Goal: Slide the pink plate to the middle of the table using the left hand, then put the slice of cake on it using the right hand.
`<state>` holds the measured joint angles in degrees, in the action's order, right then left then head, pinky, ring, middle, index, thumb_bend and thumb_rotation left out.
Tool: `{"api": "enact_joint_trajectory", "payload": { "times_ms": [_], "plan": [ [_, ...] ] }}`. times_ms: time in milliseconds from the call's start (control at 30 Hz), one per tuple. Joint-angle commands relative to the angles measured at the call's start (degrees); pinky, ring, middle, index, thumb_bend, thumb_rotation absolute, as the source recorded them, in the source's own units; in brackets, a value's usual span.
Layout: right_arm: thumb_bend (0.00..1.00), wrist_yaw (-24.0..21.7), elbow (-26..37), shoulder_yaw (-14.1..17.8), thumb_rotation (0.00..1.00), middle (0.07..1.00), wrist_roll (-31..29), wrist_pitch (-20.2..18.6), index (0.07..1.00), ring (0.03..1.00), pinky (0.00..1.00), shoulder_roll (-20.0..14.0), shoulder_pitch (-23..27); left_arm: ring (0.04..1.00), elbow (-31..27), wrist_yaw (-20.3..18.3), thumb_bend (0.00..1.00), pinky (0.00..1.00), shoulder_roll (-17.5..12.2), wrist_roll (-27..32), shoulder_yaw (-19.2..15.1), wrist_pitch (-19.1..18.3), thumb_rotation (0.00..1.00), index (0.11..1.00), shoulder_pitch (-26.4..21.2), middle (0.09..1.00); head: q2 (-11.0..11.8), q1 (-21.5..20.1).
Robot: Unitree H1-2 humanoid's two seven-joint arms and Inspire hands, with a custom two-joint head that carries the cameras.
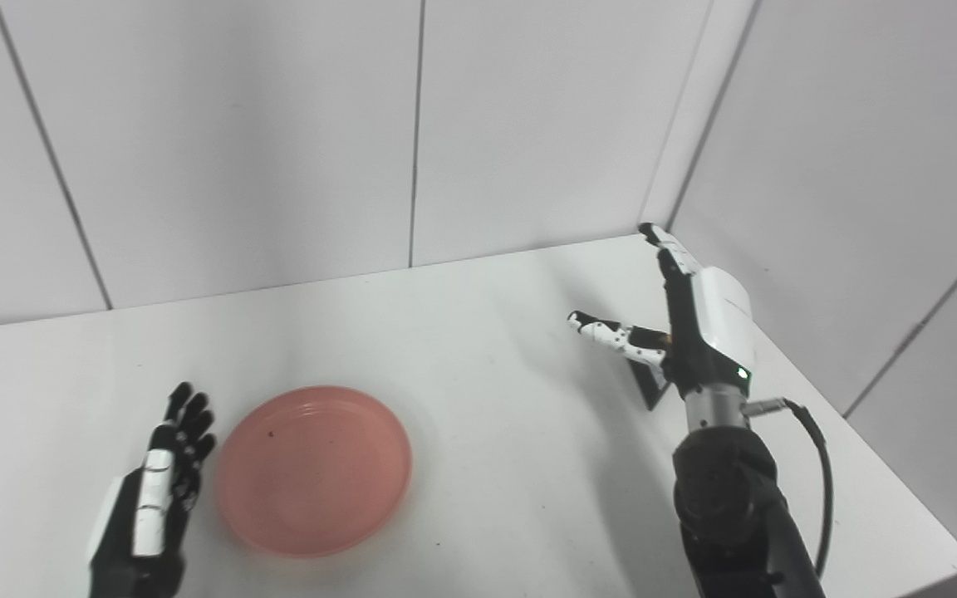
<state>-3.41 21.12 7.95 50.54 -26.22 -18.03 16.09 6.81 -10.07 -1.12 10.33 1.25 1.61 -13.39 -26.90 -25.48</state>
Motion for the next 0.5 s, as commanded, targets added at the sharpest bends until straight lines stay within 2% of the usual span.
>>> {"api": "enact_joint_trajectory", "payload": {
  "times_ms": [0, 100, 167, 267, 400, 467],
  "plan": [
    [0.77, -3.9, 2.4, 2.3, 0.49, 0.85, 4.5, -0.7, 0.859, 0.835, 0.72, -1.9, 3.0, 0.979, 0.2, -0.4, 0.65, 0.96, -0.5, 0.5, -0.4, -0.1, 0.96, 0.963, 0.5, 0.981, 0.0, -0.3],
    [0.79, -7.7, 1.7, 4.8, 0.47, 0.86, 9.6, -0.7, 0.85, 0.86, 0.77, -1.8, 4.8, 0.986, 0.7, -0.9, 0.66, 0.97, -0.7, 1.0, -0.7, 0.1, 0.95, 0.97, 0.4, 0.987, -0.2, -0.5],
    [0.78, -7.6, 0.2, 5.8, 0.44, 0.864, 11.3, -0.7, 0.845, 0.872, 0.81, -1.9, 5.7, 0.984, 1.1, -1.2, 0.66, 0.97, -0.8, 1.3, -0.8, 0.3, 0.95, 0.968, 0.3, 0.985, -0.1, -0.8],
    [0.77, -6.5, -2.9, 7.0, 0.4, 0.855, 10.7, -0.7, 0.841, 0.879, 0.84, -1.8, 5.9, 0.983, 1.1, -1.4, 0.66, 0.97, -1.0, 1.3, -1.0, 0.7, 0.93, 0.965, 0.3, 0.983, -0.3, -0.9],
    [0.8, -5.6, -7.0, 6.7, 0.41, 0.844, 11.1, -0.6, 0.829, 0.866, 0.83, -2.3, 5.6, 0.97, 0.9, -1.4, 0.66, 0.94, -1.2, 1.2, -1.1, 0.7, 0.92, 0.954, 0.5, 0.969, -0.6, -1.0],
    [0.79, -5.3, -8.0, 6.0, 0.4, 0.841, 11.3, -0.6, 0.829, 0.865, 0.87, -2.7, 5.4, 0.967, 0.8, -1.4, 0.66, 0.93, -1.3, 1.1, -1.1, 0.5, 0.93, 0.952, 0.5, 0.967, -0.6, -1.1]
  ]
}}
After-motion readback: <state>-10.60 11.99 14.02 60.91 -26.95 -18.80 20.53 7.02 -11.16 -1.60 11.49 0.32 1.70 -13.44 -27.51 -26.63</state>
